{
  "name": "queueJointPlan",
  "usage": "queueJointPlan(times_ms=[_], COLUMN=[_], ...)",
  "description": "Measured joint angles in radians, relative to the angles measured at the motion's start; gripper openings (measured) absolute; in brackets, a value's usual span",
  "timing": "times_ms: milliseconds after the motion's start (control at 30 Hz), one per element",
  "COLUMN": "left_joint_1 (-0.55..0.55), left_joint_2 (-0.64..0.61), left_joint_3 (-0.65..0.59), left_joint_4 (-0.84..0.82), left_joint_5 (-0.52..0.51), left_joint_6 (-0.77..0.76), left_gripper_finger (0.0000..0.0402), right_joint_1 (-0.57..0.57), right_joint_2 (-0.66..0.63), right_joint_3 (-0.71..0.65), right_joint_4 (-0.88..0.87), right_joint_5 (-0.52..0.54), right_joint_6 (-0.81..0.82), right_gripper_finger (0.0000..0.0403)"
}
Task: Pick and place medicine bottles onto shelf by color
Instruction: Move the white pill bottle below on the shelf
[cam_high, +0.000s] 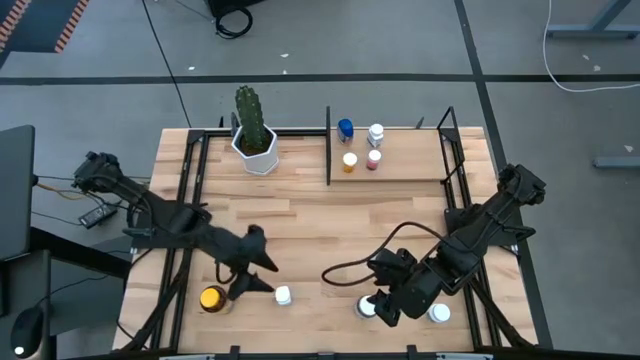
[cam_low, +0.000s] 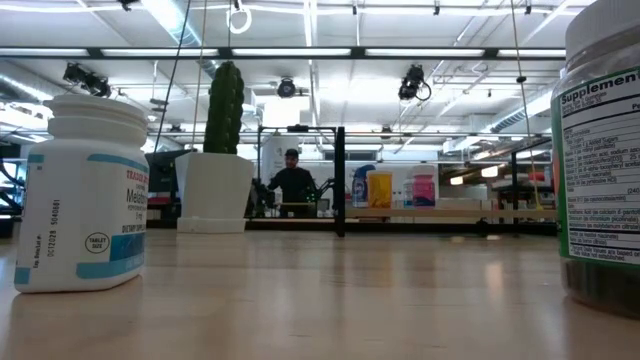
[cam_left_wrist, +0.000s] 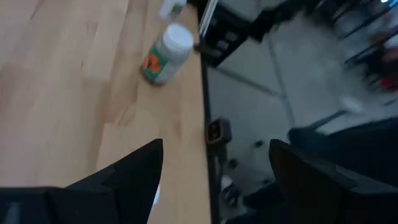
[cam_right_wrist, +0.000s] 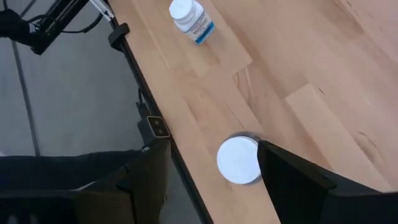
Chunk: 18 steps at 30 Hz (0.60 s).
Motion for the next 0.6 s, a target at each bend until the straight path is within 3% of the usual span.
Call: queueJointPlan(times_ms=[300,600], left_joint_1=[-0.089,-0.117], left_joint_2=[0.29,0.488], left_joint_3=[0.255,0.383], left_joint_4=[-0.378,-0.425], left_joint_5=[-0.032,-0.188], left_joint_6=[0.151,0.447], left_gripper_finger=[0.0298,0.0298], right_joint_1=[0.003,0.032], right_joint_2=[0.001,0.001], right_joint_3=[0.0,0.0], right_joint_4=[-0.061,-0.057], right_joint_5=[0.05,0.05], right_joint_6=[-0.025,0.076], right_gripper_finger=[0.0248,0.0248])
